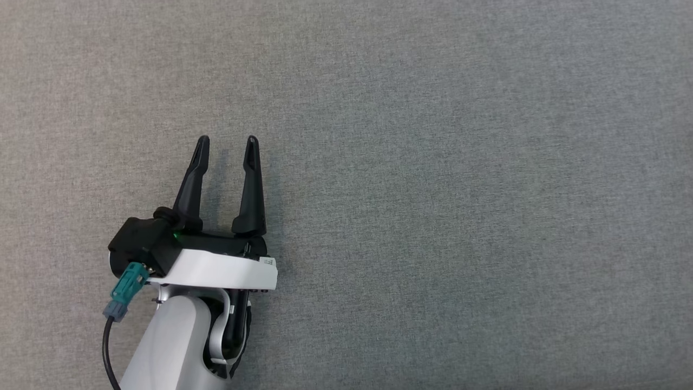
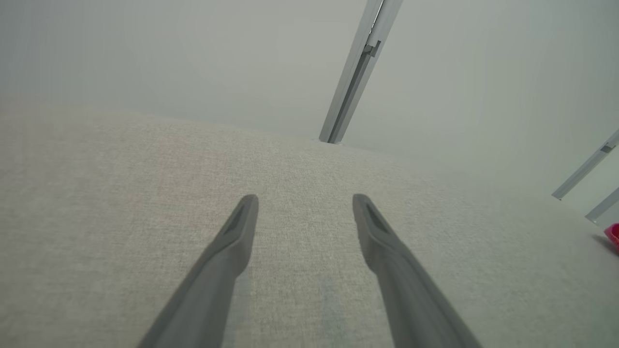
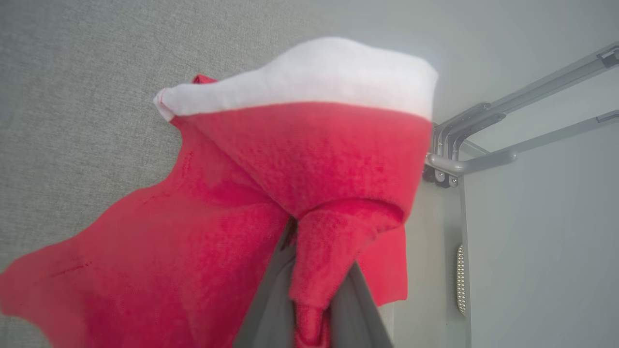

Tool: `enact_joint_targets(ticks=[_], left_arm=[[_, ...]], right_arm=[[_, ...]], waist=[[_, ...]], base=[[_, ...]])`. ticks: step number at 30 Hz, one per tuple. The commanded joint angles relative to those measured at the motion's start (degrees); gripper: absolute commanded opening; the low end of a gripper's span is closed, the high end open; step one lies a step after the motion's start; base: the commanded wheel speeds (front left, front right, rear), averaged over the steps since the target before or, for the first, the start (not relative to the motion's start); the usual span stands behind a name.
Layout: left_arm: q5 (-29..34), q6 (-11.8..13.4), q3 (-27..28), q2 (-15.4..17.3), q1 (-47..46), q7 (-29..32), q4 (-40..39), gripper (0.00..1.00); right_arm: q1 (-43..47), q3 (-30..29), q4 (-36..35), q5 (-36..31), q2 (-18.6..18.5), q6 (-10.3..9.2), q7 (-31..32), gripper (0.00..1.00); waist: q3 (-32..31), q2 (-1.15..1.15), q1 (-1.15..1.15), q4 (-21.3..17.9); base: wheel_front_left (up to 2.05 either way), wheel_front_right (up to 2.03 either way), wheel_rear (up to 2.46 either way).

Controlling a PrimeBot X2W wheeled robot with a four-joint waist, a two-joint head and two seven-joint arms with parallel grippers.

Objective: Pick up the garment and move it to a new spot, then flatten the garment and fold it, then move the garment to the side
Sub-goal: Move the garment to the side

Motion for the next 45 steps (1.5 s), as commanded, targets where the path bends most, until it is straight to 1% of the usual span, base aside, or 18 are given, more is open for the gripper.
enact_joint_targets(ticks=[1,4,8,10,13,18,22,25,29,34,40,43,44,45], left_arm=[[0.4,0.0,0.3,0.2,-1.2,0.0,0.0,1.00],[0.5,-0.1,0.4,0.2,-0.9,0.0,0.1,1.00],[0.2,-0.2,0.5,0.2,-0.9,0.0,0.5,1.00],[0.0,-0.4,0.2,0.2,-1.2,0.0,0.4,1.00],[-0.1,-0.1,0.3,0.2,-1.0,0.0,0.2,1.00],[-0.1,0.1,0.1,0.2,-0.4,0.0,0.5,1.00],[-0.3,-0.3,0.0,0.2,-0.9,0.0,0.5,1.00],[0.1,-0.3,-0.4,0.2,-1.1,0.0,0.4,1.00],[1.1,0.3,-0.5,0.2,-0.9,0.0,0.2,1.00],[1.8,0.5,-0.2,0.2,-0.9,0.0,-0.1,1.00],[2.4,0.4,0.0,0.3,-1.2,0.0,0.0,1.00],[2.5,0.2,0.2,0.3,-1.4,0.0,0.1,1.00],[2.5,0.1,0.1,0.3,-1.4,0.0,0.2,1.00],[2.5,0.2,0.1,0.3,-1.5,0.0,0.2,1.00]], right_arm=[[-1.1,-0.3,0.1,-0.2,-0.4,-0.04,-0.6,0.00],[-2.3,0.1,-0.1,-1.4,-0.1,-0.04,-1.2,0.00],[-3.9,1.7,0.6,-3.9,-0.4,-0.04,0.0,0.00],[-4.5,1.9,0.7,-4.0,-0.3,-0.04,-0.3,0.00],[-5.6,2.5,-1.1,-4.0,0.3,-0.04,-1.1,0.00],[-7.8,4.1,-1.5,-6.1,-0.6,-0.04,0.7,0.00],[-8.2,5.7,0.9,-7.7,-1.6,-0.04,1.9,0.00],[-8.0,6.4,3.5,-7.3,-1.8,-0.04,1.0,0.00],[-7.9,6.7,7.1,-7.0,-0.7,-0.04,-1.4,0.00],[-9.0,7.0,11.3,-8.6,1.0,-0.04,-4.1,0.00],[-10.1,7.5,15.4,-10.3,2.9,-0.04,-5.7,0.00],[-10.2,7.4,18.6,-9.3,4.1,-0.04,-4.5,0.00],[-10.2,7.4,19.4,-9.0,4.5,-0.04,-4.2,0.13],[-10.4,7.2,20.2,-8.6,4.8,-0.04,-4.1,1.00]], waist=[[0.1,0.00,0.00,0.2],[0.1,0.00,0.00,0.3],[-0.2,0.00,0.00,0.3],[-0.4,0.00,0.00,0.5],[-0.6,0.00,0.00,0.5],[-1.0,0.00,0.00,0.4],[-0.5,0.00,0.00,0.9],[0.4,0.00,0.00,1.5],[1.9,0.00,0.00,2.3],[3.7,0.00,0.00,2.9],[5.0,0.00,0.00,3.2],[5.5,0.00,0.00,3.4],[5.7,0.00,0.00,3.4],[5.8,0.00,0.00,3.4]], base=[[0.00,0.00,0.00],[0.00,0.00,0.00],[0.00,0.00,0.00],[0.00,0.00,0.00],[0.00,0.00,0.00],[0.00,0.00,0.00],[0.00,0.00,0.00],[0.00,0.00,0.00],[0.00,0.00,0.00],[0.00,0.00,0.00],[0.00,0.00,0.00],[0.00,0.00,0.00],[0.00,0.00,0.00],[0.00,0.00,0.00]])
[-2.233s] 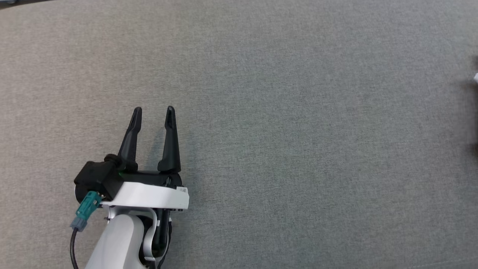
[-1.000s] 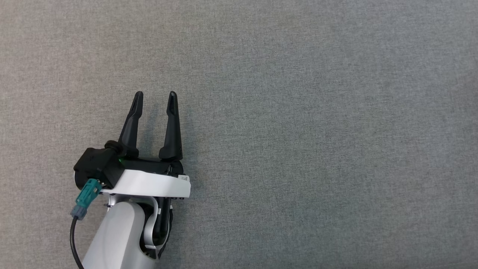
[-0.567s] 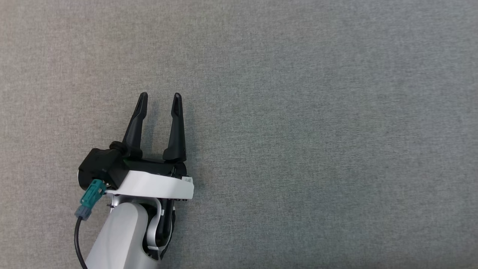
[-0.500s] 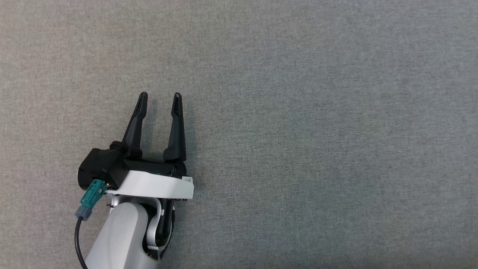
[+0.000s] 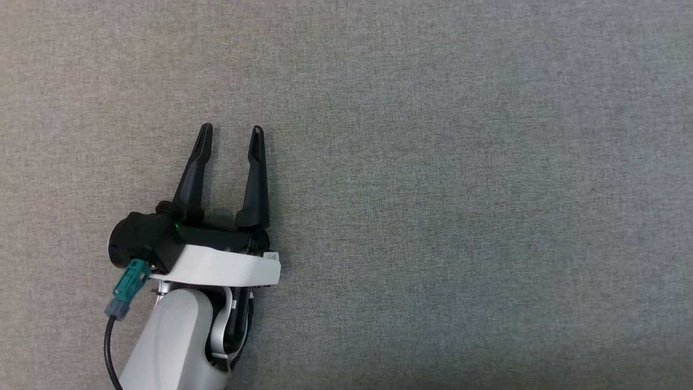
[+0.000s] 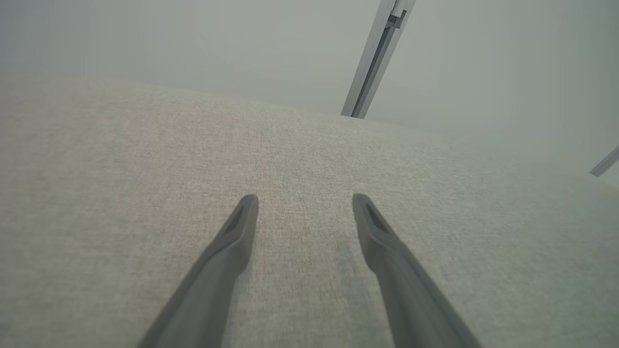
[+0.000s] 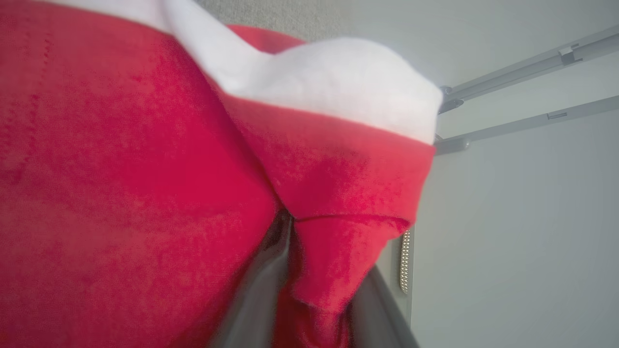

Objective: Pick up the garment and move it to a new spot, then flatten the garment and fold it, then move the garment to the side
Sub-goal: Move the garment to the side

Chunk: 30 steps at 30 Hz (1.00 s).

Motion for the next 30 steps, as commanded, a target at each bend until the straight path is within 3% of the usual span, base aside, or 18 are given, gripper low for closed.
enact_joint_targets(ticks=[1,20,22,30], left_arm=[[0.2,0.0,0.3,0.3,-0.7,0.1,1.0,1.00],[-1.5,-0.1,0.6,0.3,0.0,0.1,1.7,1.00],[-1.7,-0.1,0.8,0.3,0.3,0.1,1.6,1.00],[-0.2,-1.1,5.0,0.3,2.4,0.0,1.3,1.00]], right_arm=[[-0.5,-0.5,1.1,0.9,0.4,-0.04,0.3,1.00],[-6.8,1.0,4.8,-2.5,1.8,-0.04,-2.6,1.00],[-7.9,0.7,3.9,-2.1,2.7,-0.04,-3.7,1.00],[-8.7,-3.6,-1.5,3.8,12.6,-0.04,-9.8,1.00]], waist=[[0.2,0.00,0.00,0.0],[-4.3,0.00,0.00,-1.0],[-5.4,0.00,0.00,-1.2],[-12.6,0.00,0.00,-4.0]], base=[[0.00,0.00,0.00],[0.00,0.00,0.00],[0.00,0.00,0.00],[0.00,0.00,0.00]])
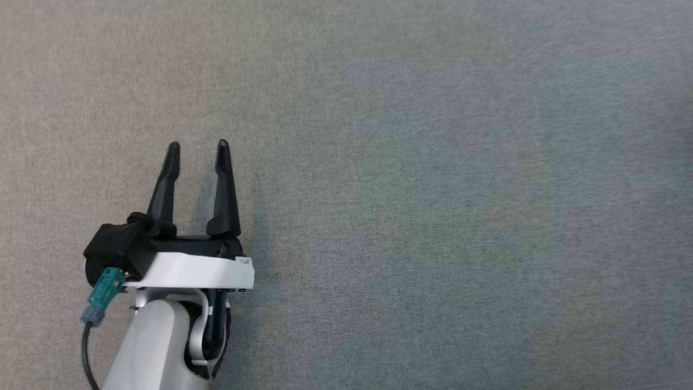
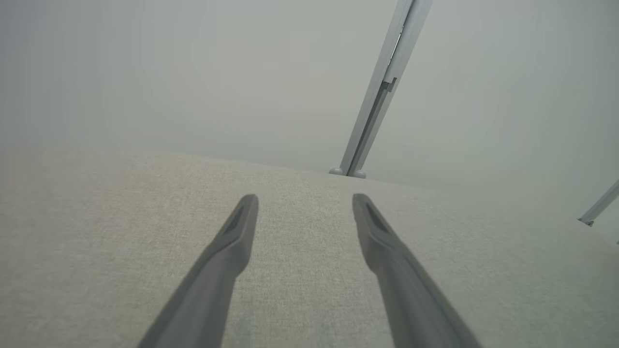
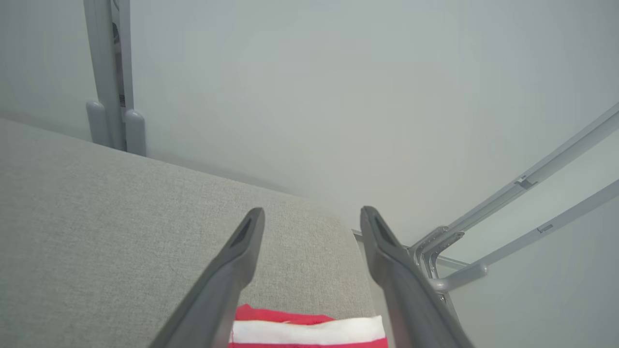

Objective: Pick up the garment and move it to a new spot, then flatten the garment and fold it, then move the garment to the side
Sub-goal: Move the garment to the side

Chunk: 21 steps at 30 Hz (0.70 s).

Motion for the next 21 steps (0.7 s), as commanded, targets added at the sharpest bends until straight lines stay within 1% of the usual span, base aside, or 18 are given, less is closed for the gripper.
enact_joint_targets(ticks=[1,3,4,6,8,10,13,15,18,21], left_arm=[[0.6,-0.5,1.0,0.2,0.7,0.0,-0.3,1.00],[1.1,-0.7,2.4,0.3,1.6,0.0,-0.6,1.00],[1.1,-0.7,2.4,0.3,1.6,0.0,-0.6,1.00],[1.4,-1.0,3.3,0.2,2.4,0.0,-0.9,1.00],[1.6,-1.0,4.1,0.2,3.2,0.0,-1.2,1.00],[1.9,-1.1,4.8,0.2,4.1,0.0,-1.6,1.00],[2.1,-0.8,5.6,0.3,5.5,0.0,-2.5,1.00],[2.2,-1.1,6.5,0.2,6.4,0.0,-2.9,1.00],[2.3,-1.0,7.6,0.2,7.8,0.0,-3.5,1.00],[2.3,-1.5,8.7,0.2,9.5,0.0,-3.6,1.00]], right_arm=[[1.2,-1.3,-1.1,1.7,2.1,-0.03,-1.1,1.00],[3.4,-3.8,-3.5,5.8,5.5,-0.03,-1.7,1.00],[3.4,-3.8,-3.5,5.8,5.5,-0.03,-1.7,1.00],[5.2,-5.8,-6.4,8.2,7.2,-0.04,-2.1,1.00],[7.5,-7.6,-8.7,8.8,8.7,-0.04,-2.3,1.00],[9.9,-11.3,-11.9,8.8,11.1,-0.03,-2.4,1.00],[15.0,-18.6,-16.3,7.0,14.0,-0.02,-2.3,1.00],[18.7,-24.9,-19.4,4.8,16.4,-0.03,-2.3,1.00],[25.0,-34.8,-24.7,-0.1,21.5,-0.02,-2.3,1.00],[31.6,-42.8,-31.3,-5.5,27.6,-0.02,-2.3,1.00]], waist=[[-3.4,0.00,0.00,-1.6],[-5.5,0.00,0.00,-2.4],[-5.5,0.00,0.00,-2.4],[-7.3,0.00,0.00,-3.1],[-9.2,0.00,0.00,-3.7],[-10.7,0.00,0.00,-4.2],[-12.7,0.00,0.00,-4.8],[-13.8,0.00,0.00,-5.1],[-15.1,0.00,0.00,-5.5],[-16.9,0.00,0.00,-5.9]], base=[[0.00,0.00,0.00],[0.00,0.00,0.00],[0.00,0.00,0.00],[0.00,0.00,0.00],[0.00,0.00,0.00],[0.00,0.00,0.00],[0.00,0.00,0.00],[0.00,0.00,0.00],[0.00,0.00,0.00],[0.00,0.00,0.00]])
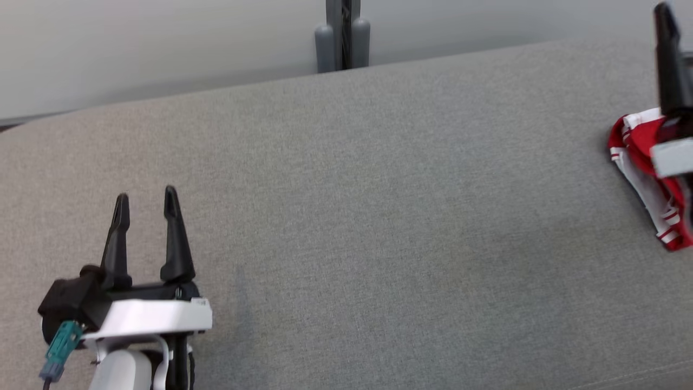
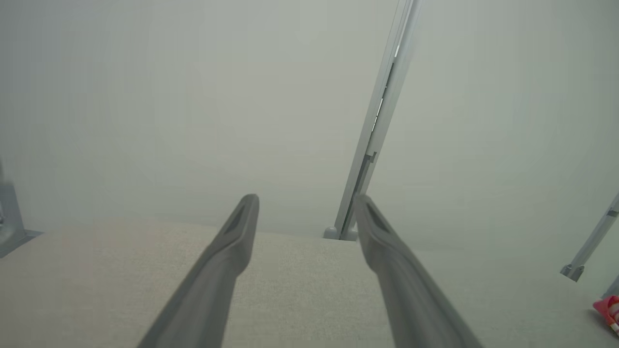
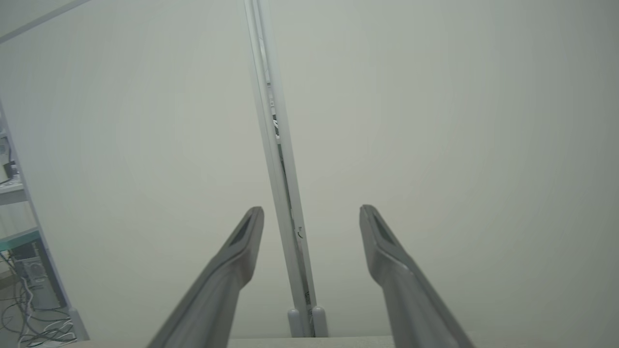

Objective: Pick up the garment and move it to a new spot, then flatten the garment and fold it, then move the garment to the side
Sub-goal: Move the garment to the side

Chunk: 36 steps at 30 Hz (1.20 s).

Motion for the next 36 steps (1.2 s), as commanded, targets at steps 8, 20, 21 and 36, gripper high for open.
enact_joint_targets(ticks=[8,20,21,36], left_arm=[[-1.1,0.0,0.5,0.2,4.5,0.0,-0.4,1.00],[-0.7,0.7,-1.1,0.3,7.0,0.0,0.6,1.00],[0.1,0.5,-1.5,0.2,7.3,0.0,0.8,1.00],[2.1,1.7,-2.4,0.2,10.1,0.0,1.1,1.00]], right_arm=[[14.7,-9.5,-12.5,-6.2,14.9,0.00,-0.2,1.00],[27.3,-7.0,-13.2,-23.7,22.8,0.01,-0.2,1.00],[28.4,-7.4,-13.3,-25.4,23.0,0.00,-0.2,1.00],[35.9,-13.5,-14.8,-32.3,25.9,0.00,-0.2,1.00]], waist=[[-5.5,0.00,0.00,0.5],[-7.0,0.00,0.00,2.5],[-7.0,0.00,0.00,2.6],[-7.6,0.00,0.00,2.8]], base=[[0.00,0.00,0.00],[0.00,0.00,0.00],[0.00,0.00,0.00],[0.00,0.00,0.00]])
